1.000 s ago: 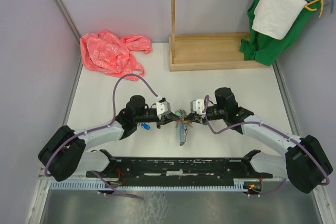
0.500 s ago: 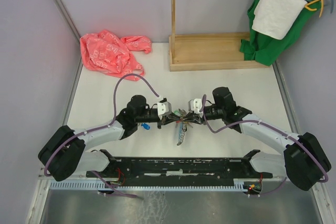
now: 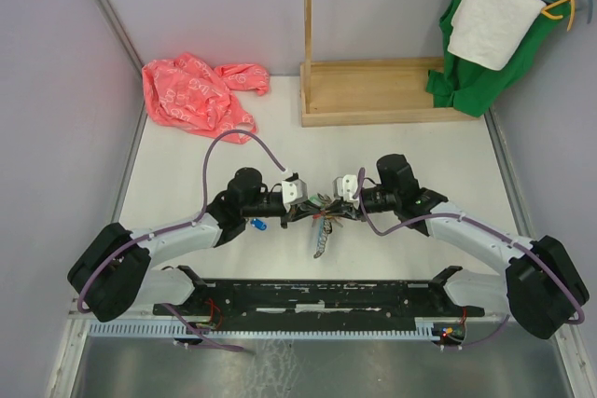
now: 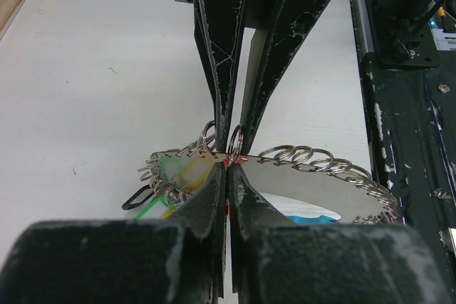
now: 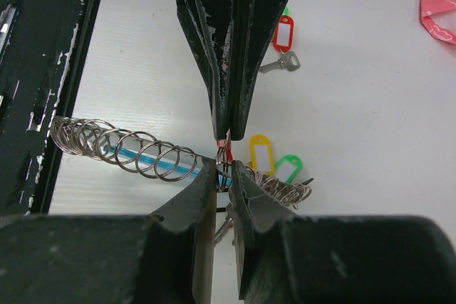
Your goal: Put the keys on the keyring
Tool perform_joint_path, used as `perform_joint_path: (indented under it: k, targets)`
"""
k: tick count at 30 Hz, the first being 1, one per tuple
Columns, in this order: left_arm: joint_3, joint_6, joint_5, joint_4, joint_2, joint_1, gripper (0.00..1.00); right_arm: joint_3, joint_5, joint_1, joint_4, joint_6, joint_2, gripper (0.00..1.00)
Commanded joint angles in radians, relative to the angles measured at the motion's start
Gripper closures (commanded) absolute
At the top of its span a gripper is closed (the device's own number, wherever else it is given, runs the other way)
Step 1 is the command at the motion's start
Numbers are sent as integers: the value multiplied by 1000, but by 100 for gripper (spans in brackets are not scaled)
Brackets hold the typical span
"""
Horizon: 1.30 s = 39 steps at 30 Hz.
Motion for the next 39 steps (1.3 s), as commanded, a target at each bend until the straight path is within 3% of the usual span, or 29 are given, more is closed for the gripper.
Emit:
perform_joint_path:
  k: [1,16,27,30,39]
  targets:
    - [46,32,22,17,2,-14,97,55,19,9,21,-4,-28,80]
    - [49,32,8,10,-2,-14,97,68,24,14,-22,-21,-52,75]
    - [50,26,0,6,0,-15,97,69,27,13,-33,-32,-55,99]
    - [30,-19,-49,27,1,-13,97,26,39,13,62,11,-86,99]
    - [-79,-241,-84,231,52,-14,97,-161,55,8,611,259,-105,99]
